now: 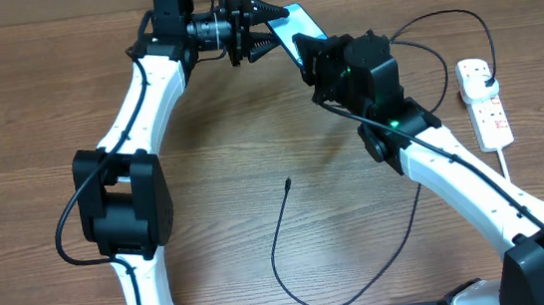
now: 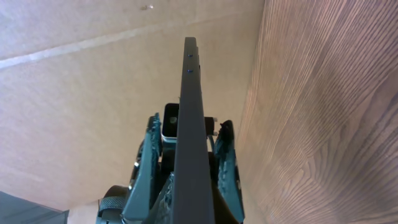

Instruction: Plug charger to phone and switch on socket

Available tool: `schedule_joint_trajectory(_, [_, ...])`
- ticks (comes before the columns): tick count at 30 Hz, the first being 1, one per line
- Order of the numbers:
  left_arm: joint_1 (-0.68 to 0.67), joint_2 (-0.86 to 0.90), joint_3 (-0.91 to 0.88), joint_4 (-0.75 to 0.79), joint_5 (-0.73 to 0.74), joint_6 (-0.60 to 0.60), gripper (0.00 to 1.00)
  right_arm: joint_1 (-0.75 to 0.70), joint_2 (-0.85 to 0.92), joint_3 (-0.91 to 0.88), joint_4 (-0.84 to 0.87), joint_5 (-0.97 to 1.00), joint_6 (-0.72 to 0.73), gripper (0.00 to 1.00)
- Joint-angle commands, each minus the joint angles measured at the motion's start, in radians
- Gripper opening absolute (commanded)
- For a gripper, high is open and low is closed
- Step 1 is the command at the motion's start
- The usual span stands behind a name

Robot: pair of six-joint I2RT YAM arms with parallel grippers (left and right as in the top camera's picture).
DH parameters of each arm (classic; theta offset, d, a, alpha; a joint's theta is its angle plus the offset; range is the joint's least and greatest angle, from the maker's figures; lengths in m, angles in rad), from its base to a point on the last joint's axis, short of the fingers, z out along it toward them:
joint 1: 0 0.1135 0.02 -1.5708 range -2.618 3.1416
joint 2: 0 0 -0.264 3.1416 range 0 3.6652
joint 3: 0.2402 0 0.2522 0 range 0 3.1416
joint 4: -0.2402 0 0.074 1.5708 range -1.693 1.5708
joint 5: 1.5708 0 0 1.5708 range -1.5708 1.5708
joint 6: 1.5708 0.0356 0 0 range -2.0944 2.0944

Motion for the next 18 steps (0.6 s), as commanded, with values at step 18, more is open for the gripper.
schedule_joint_trajectory(18, [-0.038, -0.006, 0.020, 0.006, -0.032, -0.069, 0.24, 0.039, -0.023, 0.013, 0.031, 0.028, 0.000, 0.04])
